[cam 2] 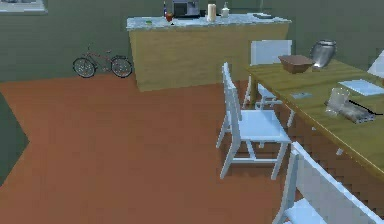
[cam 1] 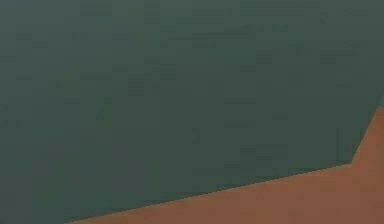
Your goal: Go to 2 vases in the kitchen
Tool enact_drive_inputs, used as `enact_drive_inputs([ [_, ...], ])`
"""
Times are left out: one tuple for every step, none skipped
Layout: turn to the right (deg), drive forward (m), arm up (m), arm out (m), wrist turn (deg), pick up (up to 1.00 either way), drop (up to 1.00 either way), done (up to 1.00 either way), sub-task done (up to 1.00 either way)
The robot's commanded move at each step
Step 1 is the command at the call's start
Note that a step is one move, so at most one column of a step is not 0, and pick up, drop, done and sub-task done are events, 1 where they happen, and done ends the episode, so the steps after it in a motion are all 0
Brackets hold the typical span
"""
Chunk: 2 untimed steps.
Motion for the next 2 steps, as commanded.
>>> enact_drive_inputs([
  [0.0, 0.05, 0.0, 0.0, 0.0, 0.0, 0.0, 0.0, 0.0],
  [45.0, 0.0, 0.0, 0.0, 0.0, 0.0, 0.0, 0.0, 0.0],
])
